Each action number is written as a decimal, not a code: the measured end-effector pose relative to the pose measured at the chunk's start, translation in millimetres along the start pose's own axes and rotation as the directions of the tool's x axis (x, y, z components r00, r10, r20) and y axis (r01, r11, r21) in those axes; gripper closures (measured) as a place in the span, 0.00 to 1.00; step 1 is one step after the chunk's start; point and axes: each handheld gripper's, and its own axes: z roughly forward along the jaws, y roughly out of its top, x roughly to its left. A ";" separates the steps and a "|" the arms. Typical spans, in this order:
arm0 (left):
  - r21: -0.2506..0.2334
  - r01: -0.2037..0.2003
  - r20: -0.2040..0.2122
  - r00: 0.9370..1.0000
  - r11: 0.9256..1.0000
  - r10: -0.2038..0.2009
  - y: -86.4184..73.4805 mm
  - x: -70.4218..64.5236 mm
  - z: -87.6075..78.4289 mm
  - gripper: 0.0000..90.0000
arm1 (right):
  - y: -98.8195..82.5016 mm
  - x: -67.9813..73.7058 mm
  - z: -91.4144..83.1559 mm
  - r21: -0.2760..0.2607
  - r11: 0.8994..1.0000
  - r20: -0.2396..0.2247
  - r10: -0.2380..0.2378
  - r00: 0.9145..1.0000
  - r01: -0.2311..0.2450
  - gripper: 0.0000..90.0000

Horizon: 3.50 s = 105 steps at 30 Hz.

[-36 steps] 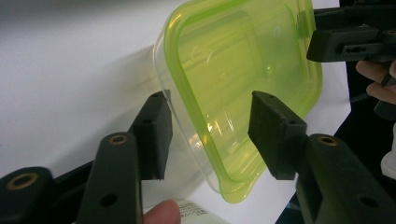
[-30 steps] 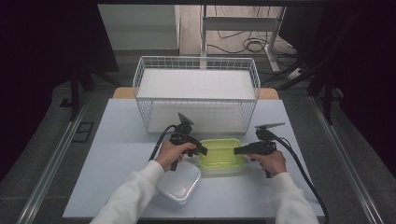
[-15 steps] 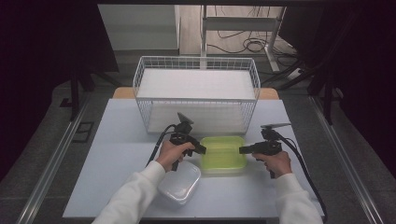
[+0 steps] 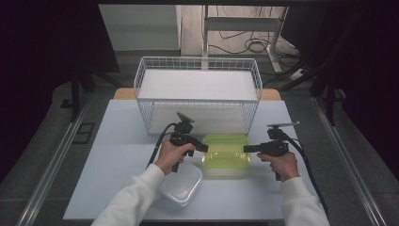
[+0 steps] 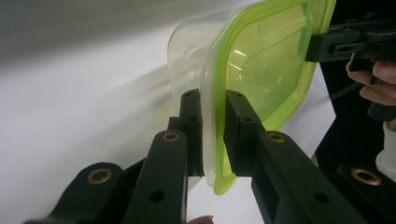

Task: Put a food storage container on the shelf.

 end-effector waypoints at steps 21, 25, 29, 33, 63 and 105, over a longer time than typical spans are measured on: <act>-0.191 -0.153 0.000 0.988 0.970 0.156 -10.7 -29.0 -72.4 0.88 | 10.1 63.9 -31.2 -0.121 0.977 0.008 -0.174 0.985 0.174 0.87; -0.235 -0.186 -0.026 0.982 0.954 0.185 -13.2 -36.1 -90.2 0.87 | 12.8 76.9 -32.1 -0.132 0.969 0.008 -0.209 0.978 0.208 0.87; -0.258 -0.218 -0.051 0.976 0.941 0.212 -13.9 -41.2 -107.8 0.87 | 15.3 88.6 -31.3 -0.157 0.960 -0.004 -0.236 0.972 0.232 0.87; -0.284 -0.243 -0.074 0.970 0.928 0.231 -14.8 -47.1 -118.9 0.87 | 18.4 97.9 -32.5 -0.195 0.947 -0.011 -0.262 0.965 0.255 0.87; -0.437 -0.367 -0.152 0.930 0.821 0.335 2.5 -80.0 -183.2 0.88 | 64.6 164.4 -73.3 -0.330 0.843 0.072 -0.427 0.901 0.426 0.87; -0.357 -0.162 -0.025 0.986 0.920 0.164 114.4 1.5 -175.9 0.88 | 180.0 125.6 -17.1 -0.241 0.938 -0.004 -0.257 0.966 0.248 0.87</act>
